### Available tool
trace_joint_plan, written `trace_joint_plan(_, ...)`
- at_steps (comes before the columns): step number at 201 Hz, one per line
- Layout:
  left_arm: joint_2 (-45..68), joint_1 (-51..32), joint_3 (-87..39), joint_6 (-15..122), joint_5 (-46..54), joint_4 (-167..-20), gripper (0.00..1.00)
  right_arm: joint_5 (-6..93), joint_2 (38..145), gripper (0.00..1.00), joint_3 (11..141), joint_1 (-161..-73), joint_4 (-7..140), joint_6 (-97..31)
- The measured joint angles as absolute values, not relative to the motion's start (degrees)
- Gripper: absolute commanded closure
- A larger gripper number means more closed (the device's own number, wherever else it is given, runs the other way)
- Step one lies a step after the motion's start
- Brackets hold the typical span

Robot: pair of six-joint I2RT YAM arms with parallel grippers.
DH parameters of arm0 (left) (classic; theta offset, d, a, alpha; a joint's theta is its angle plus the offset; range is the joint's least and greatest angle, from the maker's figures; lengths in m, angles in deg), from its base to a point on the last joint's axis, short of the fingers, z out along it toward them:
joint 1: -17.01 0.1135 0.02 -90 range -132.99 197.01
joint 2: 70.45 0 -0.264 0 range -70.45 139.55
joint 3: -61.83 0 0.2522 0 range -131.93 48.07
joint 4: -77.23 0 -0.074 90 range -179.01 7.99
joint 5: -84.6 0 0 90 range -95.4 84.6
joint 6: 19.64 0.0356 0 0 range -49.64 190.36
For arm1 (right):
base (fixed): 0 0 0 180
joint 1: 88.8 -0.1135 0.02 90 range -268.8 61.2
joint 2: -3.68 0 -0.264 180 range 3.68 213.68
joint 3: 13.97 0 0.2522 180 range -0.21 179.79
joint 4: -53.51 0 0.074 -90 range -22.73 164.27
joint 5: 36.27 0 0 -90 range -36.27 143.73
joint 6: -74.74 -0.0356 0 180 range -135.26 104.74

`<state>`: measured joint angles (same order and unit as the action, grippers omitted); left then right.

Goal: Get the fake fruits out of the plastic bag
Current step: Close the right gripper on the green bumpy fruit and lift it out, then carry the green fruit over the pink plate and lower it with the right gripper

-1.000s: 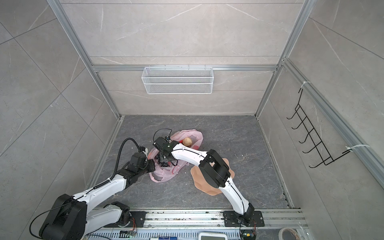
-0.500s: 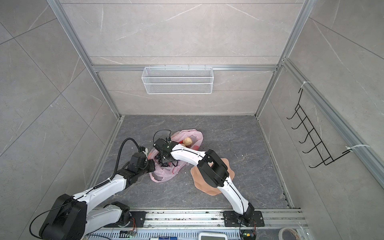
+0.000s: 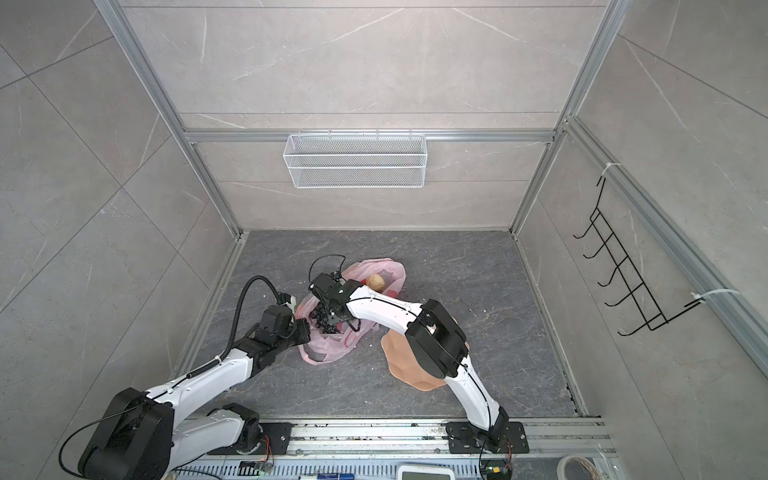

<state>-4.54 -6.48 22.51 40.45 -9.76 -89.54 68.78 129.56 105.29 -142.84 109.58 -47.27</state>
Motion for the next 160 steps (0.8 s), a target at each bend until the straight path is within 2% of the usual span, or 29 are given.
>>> trace_joint_plan(53, -4.5, -6.5, 22.5, 40.9, -9.8, -89.5, 0.90, 66.3, 122.5, 0.51, 104.3, -142.8, 113.0, -42.2)
trace_joint_plan(98, -4.5, -6.5, 22.5, 42.4, -9.8, -89.5, 0.90, 63.4, 114.3, 0.53, 101.2, -142.2, 121.7, -36.4)
trace_joint_plan(160, -4.5, -6.5, 22.5, 43.4, -9.8, -89.5, 0.90, 59.5, 105.5, 0.54, 91.0, -135.9, 133.7, -31.2)
